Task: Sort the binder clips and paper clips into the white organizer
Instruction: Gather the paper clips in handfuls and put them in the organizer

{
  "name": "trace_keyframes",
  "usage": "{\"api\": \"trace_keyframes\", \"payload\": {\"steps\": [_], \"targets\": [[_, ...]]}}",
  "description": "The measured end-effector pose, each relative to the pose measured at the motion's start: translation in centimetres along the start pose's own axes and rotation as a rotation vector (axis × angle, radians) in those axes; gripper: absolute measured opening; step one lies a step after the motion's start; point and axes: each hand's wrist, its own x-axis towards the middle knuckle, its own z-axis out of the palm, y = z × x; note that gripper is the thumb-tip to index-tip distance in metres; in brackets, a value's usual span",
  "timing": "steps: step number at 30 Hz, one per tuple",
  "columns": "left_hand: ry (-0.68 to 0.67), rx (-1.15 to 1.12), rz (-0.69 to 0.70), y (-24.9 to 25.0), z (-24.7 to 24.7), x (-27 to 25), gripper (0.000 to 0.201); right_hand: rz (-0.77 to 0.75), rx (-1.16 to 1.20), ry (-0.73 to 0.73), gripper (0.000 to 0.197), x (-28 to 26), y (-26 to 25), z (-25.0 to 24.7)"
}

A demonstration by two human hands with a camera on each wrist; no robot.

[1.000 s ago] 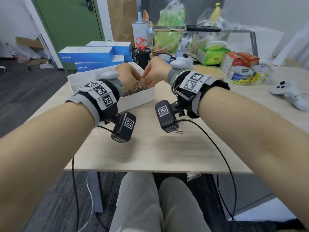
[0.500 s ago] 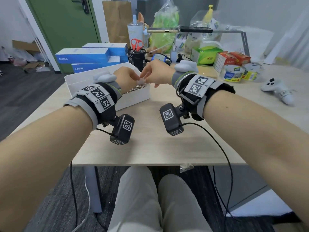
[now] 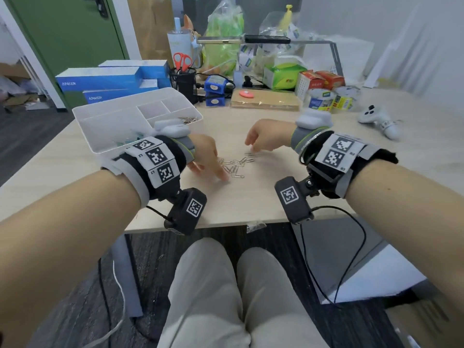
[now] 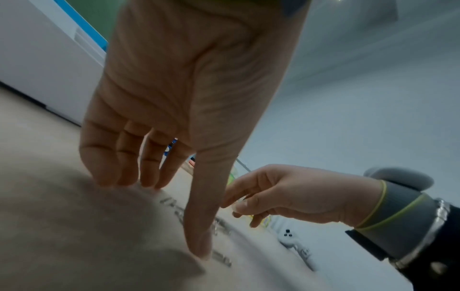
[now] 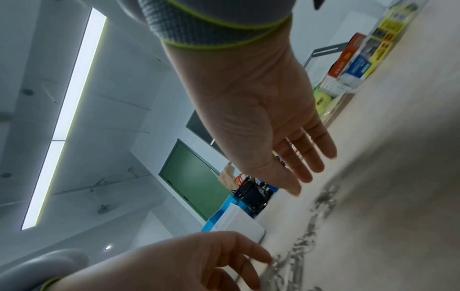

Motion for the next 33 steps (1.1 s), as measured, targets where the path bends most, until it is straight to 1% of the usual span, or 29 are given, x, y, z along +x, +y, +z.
{"api": "trace_keyframes", "payload": {"steps": [2,4,5,6,7,8,9,10,11,12,14,16,17,19,21,23,25,26,29,33], "targets": [[0.019,0.083,0.025,0.4,0.8,0.1,0.079,0.026,-0.101,-0.039,0.036,-0.4,0.3,0.7],[0.024,0.091,0.058,0.9,1.4,0.0,0.083,0.012,-0.165,-0.082,0.037,-1.2,0.2,1.5],[0.03,0.095,0.077,1.2,1.5,-0.1,0.081,-0.01,-0.182,-0.093,0.035,-1.6,0.0,1.9],[0.041,0.105,0.093,1.5,1.6,-0.3,0.076,-0.033,-0.186,-0.098,0.032,-2.0,-0.1,2.2],[0.057,0.114,0.112,1.9,1.6,-0.4,0.066,-0.053,-0.186,-0.102,0.029,-2.4,-0.3,2.5],[0.073,0.117,0.138,2.2,1.7,-0.5,0.052,-0.079,-0.186,-0.096,0.029,-2.6,-0.4,2.7],[0.083,0.123,0.166,2.6,1.7,-0.6,0.036,-0.103,-0.185,-0.087,0.031,-2.9,-0.5,2.9],[0.095,0.13,0.193,2.9,1.8,-0.6,0.027,-0.122,-0.179,-0.077,0.034,-3.2,-0.5,3.0],[0.108,0.133,0.198,3.0,1.9,-0.6,0.023,-0.138,-0.168,-0.066,0.035,-3.3,-0.5,3.0],[0.127,0.122,0.202,3.2,2.1,-0.6,0.023,-0.146,-0.15,-0.051,0.038,-3.6,-0.4,2.9],[0.192,0.086,0.182,3.0,2.3,-0.4,0.043,-0.128,-0.093,-0.002,0.045,-4.1,-0.1,2.4],[0.24,0.031,0.149,2.5,2.0,-0.5,0.057,-0.091,-0.065,0.062,0.052,-4.3,0.3,1.9],[0.21,0.017,0.12,2.2,1.7,-0.6,0.063,-0.068,-0.063,0.067,0.054,-4.3,0.6,1.8],[0.091,0.005,0.072,1.6,1.1,-0.8,0.075,-0.016,-0.062,0.017,0.057,-4.1,0.8,2.1],[0.009,0.018,0.048,1.3,1.0,-0.9,0.079,0.007,-0.053,-0.016,0.056,-3.6,0.7,2.7],[0.029,0.067,0.051,1.3,1.2,-0.6,0.074,0.007,-0.031,-0.003,0.061,-3.1,0.2,3.2],[0.077,0.1,0.067,1.5,1.5,-0.3,0.061,-0.002,0.0,0.024,0.063,-2.8,-0.5,3.6],[0.092,0.095,0.082,1.7,1.6,-0.2,0.053,-0.012,0.024,0.036,0.059,-2.8,-0.8,3.7],[0.108,0.043,0.129,2.3,1.9,0.0,0.032,-0.037,0.067,0.063,0.038,-2.6,-1.6,3.8],[0.112,-0.005,0.139,2.6,1.9,0.5,0.022,-0.02,0.087,0.043,0.026,-2.3,-1.9,3.7]]}}
